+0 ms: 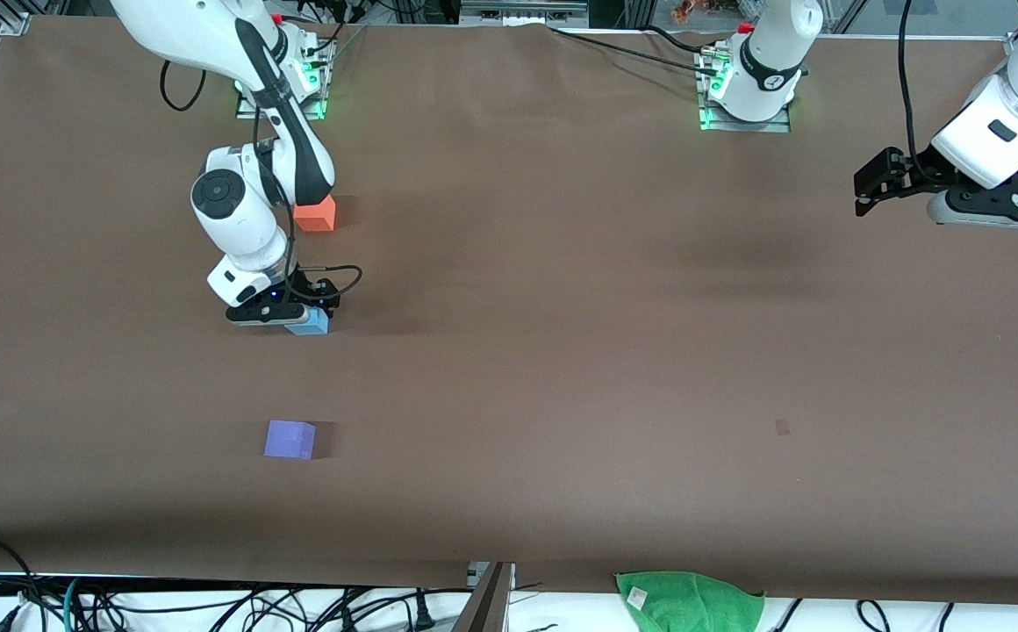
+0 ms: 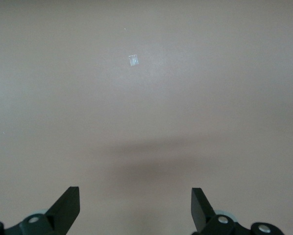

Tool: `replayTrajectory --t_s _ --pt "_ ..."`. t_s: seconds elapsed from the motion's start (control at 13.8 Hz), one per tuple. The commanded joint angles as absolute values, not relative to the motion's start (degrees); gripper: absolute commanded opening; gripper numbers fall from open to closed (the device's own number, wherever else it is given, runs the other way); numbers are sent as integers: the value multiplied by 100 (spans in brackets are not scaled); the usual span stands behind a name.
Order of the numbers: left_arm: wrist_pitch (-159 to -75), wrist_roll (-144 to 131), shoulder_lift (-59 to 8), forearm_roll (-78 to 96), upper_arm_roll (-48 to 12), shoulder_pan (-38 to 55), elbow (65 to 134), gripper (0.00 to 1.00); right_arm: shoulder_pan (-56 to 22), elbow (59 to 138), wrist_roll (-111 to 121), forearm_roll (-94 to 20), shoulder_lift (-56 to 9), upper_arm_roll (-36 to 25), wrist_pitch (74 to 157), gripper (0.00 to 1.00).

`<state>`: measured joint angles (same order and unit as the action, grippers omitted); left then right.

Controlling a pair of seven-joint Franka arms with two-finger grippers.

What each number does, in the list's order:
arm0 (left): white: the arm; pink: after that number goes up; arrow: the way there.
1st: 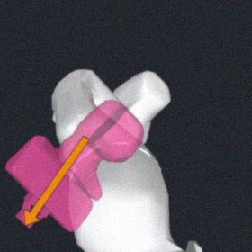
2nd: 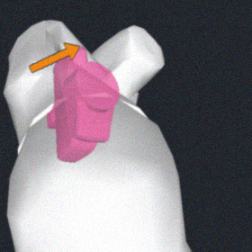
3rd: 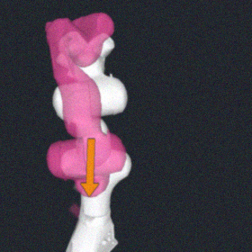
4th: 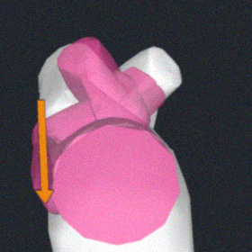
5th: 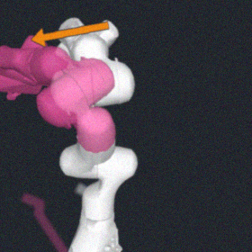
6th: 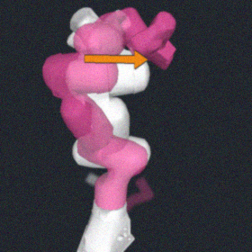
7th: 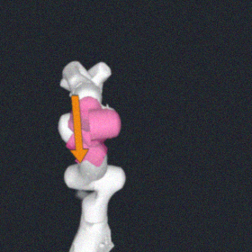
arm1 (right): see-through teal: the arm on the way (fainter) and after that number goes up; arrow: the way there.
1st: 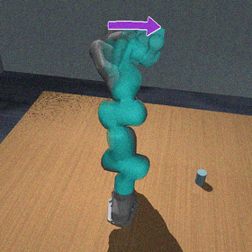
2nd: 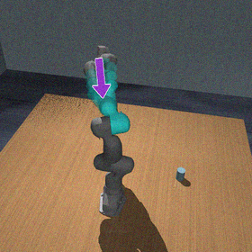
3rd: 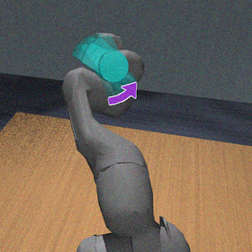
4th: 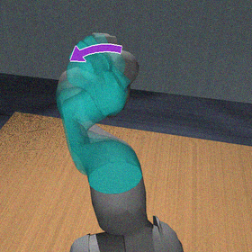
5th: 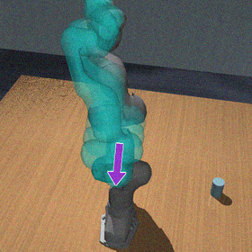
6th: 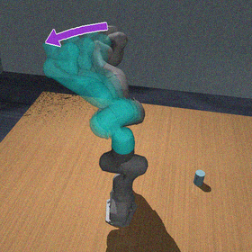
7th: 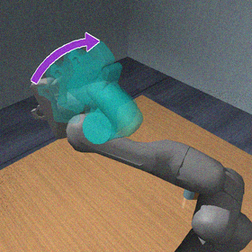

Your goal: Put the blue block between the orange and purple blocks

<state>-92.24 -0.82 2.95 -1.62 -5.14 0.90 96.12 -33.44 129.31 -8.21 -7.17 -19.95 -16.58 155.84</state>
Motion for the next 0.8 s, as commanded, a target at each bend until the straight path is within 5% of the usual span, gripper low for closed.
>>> replayTrajectory --t_s 0.0,0.36,0.73 --pt "-9176 53 334 -62 -492 79 9598 100 -3366 12089 -546 -817 -1714 -1783 14051 100" --pt "-9176 53 334 -62 -492 79 9598 100 -3322 9962 306 -730 -1723 -2372 11036 100" --pt "-9176 53 334 -62 -492 79 9598 100 -3086 8422 1053 -273 -1723 -2672 9074 100"
